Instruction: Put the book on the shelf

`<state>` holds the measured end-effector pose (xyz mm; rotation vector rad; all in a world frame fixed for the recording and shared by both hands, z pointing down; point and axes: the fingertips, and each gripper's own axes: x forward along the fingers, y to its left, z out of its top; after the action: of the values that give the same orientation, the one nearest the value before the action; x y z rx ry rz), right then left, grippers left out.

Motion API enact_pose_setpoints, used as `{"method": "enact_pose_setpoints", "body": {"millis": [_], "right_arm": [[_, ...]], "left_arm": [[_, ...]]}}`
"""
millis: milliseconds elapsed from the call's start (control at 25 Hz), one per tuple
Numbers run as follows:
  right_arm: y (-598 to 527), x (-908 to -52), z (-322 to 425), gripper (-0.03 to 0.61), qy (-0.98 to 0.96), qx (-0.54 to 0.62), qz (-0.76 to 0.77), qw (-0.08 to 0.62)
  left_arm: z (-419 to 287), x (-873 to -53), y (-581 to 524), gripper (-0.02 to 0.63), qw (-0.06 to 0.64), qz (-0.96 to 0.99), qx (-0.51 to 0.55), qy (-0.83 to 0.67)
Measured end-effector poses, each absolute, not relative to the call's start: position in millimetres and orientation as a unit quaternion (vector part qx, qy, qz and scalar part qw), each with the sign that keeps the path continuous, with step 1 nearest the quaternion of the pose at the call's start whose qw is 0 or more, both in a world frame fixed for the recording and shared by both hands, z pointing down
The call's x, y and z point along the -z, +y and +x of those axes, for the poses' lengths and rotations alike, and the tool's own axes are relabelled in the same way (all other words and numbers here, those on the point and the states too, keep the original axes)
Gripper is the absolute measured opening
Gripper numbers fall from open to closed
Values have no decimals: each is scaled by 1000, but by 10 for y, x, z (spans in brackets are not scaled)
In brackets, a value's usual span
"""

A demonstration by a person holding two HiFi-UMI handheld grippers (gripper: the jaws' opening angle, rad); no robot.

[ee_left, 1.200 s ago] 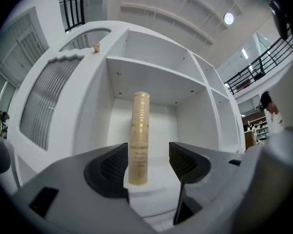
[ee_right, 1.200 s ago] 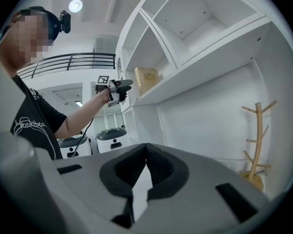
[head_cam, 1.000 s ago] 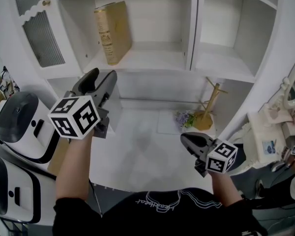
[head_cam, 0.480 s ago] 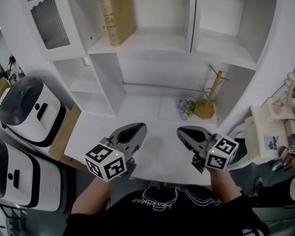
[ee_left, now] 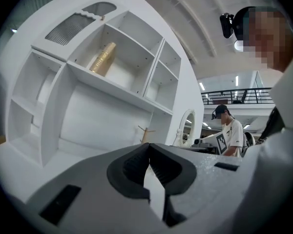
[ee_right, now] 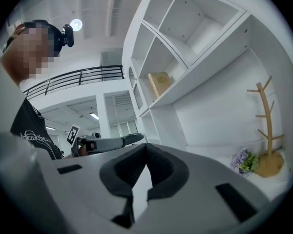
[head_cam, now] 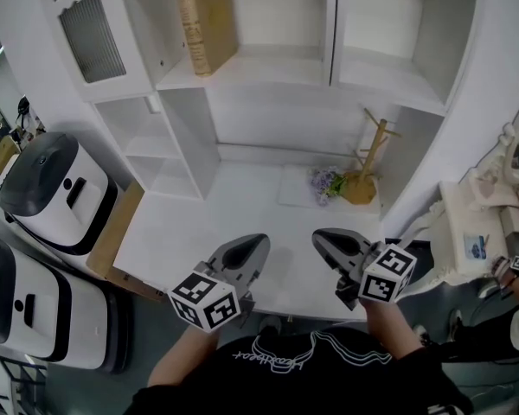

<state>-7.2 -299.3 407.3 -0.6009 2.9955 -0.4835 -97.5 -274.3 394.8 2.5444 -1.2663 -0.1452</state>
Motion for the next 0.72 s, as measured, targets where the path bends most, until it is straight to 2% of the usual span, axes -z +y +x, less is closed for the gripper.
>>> {"method": "enact_pose_setpoints", "body": {"millis": [320,720], "right_arm": [[-2926,-4140,-120,6,968,160,-192,13],[-2957,-4209,-183,6,968,165,-191,6]], "left_arm": [[-1008,-3990,-2695,5,169,880,58,-440],[-1058,-4003,-2756,5,164,881,49,-441]]}}
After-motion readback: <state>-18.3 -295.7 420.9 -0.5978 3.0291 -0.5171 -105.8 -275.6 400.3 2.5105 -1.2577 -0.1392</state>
